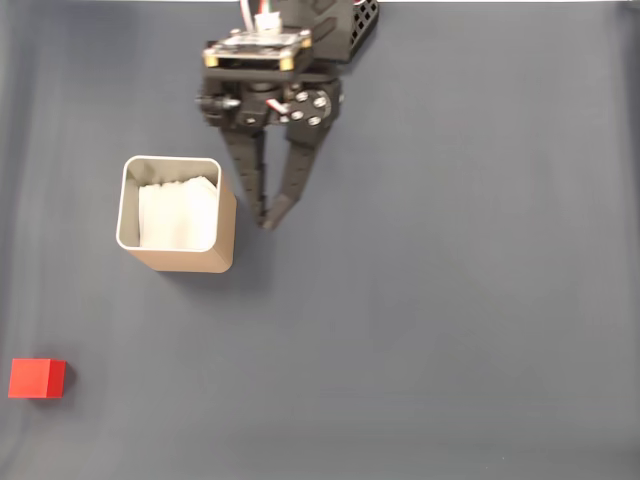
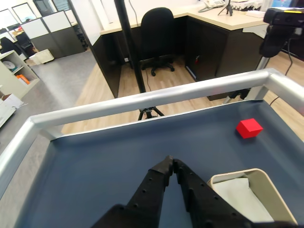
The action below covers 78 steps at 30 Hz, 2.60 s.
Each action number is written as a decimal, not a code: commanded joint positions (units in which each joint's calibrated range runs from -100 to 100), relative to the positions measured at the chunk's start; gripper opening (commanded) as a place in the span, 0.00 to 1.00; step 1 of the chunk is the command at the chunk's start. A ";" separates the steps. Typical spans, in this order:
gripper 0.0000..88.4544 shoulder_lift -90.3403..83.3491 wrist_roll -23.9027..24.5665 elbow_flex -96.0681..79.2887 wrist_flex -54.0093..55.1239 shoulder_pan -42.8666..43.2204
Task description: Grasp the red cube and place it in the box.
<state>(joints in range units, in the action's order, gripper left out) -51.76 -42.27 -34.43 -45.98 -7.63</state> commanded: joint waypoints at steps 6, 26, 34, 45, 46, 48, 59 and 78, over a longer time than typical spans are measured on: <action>0.03 5.94 0.00 8.63 -0.27 -6.96; 0.03 23.16 -0.39 22.76 -0.18 -19.10; 0.09 28.96 -1.81 24.85 1.37 -22.15; 0.28 34.41 -2.05 26.40 6.96 -24.57; 0.29 35.02 -2.10 26.86 6.96 -24.78; 0.31 36.23 -2.34 27.95 7.04 -24.92; 0.43 43.93 -2.30 33.61 7.86 -25.21; 0.53 59.42 -1.95 43.82 10.32 -26.34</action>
<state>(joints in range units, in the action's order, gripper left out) 7.36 -44.66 5.56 -37.04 -33.48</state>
